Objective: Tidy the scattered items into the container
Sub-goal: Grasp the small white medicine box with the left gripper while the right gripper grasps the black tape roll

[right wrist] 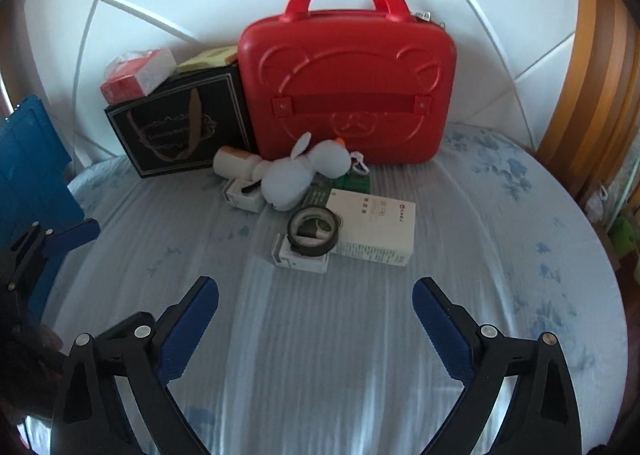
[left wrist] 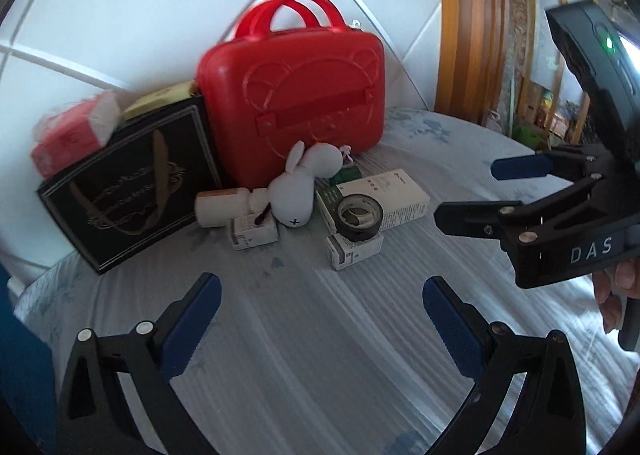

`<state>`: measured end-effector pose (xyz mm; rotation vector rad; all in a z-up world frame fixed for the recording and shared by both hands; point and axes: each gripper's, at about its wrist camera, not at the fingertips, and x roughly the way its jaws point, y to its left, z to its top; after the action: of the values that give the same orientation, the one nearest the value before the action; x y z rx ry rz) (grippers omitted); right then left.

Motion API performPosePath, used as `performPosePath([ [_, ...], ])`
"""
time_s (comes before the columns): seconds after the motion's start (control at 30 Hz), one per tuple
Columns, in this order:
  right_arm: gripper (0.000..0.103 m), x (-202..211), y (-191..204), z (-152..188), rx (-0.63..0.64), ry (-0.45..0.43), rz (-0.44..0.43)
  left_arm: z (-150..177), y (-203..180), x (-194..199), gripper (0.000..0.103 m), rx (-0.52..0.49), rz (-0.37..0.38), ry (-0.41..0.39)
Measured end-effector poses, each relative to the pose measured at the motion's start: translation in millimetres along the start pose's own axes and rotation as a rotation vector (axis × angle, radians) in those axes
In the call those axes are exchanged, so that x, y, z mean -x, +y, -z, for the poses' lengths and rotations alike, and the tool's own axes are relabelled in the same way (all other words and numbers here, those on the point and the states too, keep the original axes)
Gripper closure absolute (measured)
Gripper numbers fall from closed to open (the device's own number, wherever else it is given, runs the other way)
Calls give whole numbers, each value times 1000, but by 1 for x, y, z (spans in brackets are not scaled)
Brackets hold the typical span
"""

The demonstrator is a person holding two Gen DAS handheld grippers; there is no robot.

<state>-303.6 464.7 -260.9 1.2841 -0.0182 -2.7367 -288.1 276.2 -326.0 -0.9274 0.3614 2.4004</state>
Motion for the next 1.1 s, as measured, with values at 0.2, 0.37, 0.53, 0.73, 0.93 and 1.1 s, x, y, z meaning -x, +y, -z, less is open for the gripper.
performPosePath([
  [0.2, 5, -54, 2, -7, 82, 14, 13, 2, 6, -66, 0, -58, 97, 21],
  [0.37, 14, -92, 4, -15, 124, 40, 11, -3, 8, -92, 4, -107, 126, 23],
  [0.53, 31, -128, 9, -25, 177, 103, 26, -9, 8, -109, 4, -135, 144, 29],
  [0.73, 47, -130, -2, -23, 164, 117, 26, -22, 5, -120, 4, -139, 176, 20],
  [0.93, 47, -102, -52, -4, 27, 100, 60, -26, -11, -139, 16, -193, 220, 47],
  [1.1, 47, -87, -78, 11, -24, 95, 90, -13, -20, -147, 60, -210, 254, 110],
])
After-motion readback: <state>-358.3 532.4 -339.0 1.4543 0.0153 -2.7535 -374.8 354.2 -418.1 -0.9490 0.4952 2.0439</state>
